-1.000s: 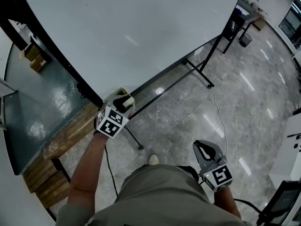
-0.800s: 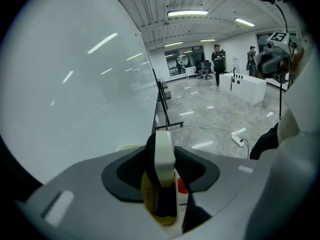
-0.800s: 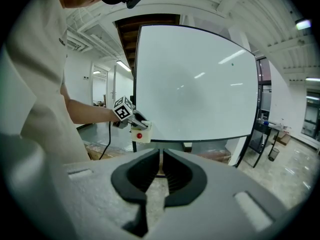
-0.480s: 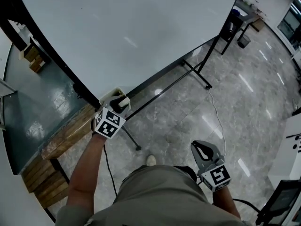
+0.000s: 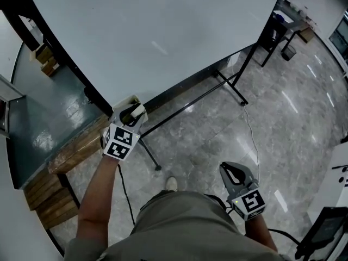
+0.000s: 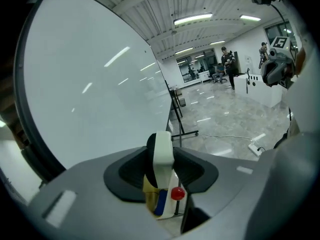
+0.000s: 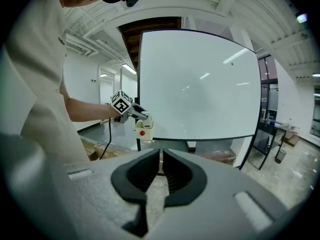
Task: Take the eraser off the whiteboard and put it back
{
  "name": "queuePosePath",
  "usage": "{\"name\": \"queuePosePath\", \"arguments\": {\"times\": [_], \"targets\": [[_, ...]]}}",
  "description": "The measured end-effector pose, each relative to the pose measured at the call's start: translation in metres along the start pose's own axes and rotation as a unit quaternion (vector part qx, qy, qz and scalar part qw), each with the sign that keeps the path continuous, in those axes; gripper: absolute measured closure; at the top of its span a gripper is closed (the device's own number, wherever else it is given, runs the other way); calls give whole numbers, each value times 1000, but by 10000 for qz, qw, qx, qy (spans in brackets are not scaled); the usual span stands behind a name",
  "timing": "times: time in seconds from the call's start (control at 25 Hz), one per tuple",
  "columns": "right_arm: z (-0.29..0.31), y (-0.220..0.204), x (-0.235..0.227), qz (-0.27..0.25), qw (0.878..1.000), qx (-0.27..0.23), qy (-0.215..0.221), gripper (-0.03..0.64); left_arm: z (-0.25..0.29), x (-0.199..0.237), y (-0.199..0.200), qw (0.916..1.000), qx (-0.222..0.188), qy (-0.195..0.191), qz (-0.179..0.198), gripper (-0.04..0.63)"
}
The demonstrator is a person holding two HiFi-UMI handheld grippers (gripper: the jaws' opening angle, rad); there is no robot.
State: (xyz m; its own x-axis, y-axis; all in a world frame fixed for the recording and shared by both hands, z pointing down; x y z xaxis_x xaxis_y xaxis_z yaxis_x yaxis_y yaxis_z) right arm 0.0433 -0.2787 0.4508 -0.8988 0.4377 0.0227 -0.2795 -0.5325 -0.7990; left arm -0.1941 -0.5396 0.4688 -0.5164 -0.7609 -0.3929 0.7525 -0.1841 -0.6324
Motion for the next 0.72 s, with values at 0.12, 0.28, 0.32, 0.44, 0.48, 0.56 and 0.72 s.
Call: {"name": "queuePosePath", "arguments": {"times": [0.12,0.28,0.32,0.44,0.48,0.56,0.72], "targets": [[-12,-2,-6,-93,9999,-8,136,604,-22,-5,8,9994,-83,314,-120,431],[-25,-11,-15,-307,9987,-176,353,604,-55,-16,17,9967,-272,669,-359,433],[-28,-13,-16,-350,9983,-206,412,604,-64,-20,19,9959,-312,739,-425,433],[-41,-21,-18,-397,9972,-226,586,604,-94,-37,27,9929,-456,930,-582,433],[-45,-23,-18,-403,9968,-228,649,604,-105,-44,30,9919,-500,977,-643,433],[-51,-29,-18,-534,9952,-254,778,604,-127,-57,33,9896,-575,1064,-773,433],[-63,-38,-14,-741,9914,-303,1039,604,-173,-86,35,9842,-719,1269,-1001,433]]}}
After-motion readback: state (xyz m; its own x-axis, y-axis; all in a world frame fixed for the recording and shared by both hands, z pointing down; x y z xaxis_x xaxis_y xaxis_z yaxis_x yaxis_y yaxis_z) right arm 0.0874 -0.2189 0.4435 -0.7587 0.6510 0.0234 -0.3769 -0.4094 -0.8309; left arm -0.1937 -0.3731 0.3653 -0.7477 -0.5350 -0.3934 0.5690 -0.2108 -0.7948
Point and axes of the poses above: the fingertips, and each gripper's own axes: z forward along the fingers, x to its left, y out of its top, the point moved 2 cm from there along -z, backward along the fingers, and after that the axes turned 11 degrees about x, right-handed, at the moved point
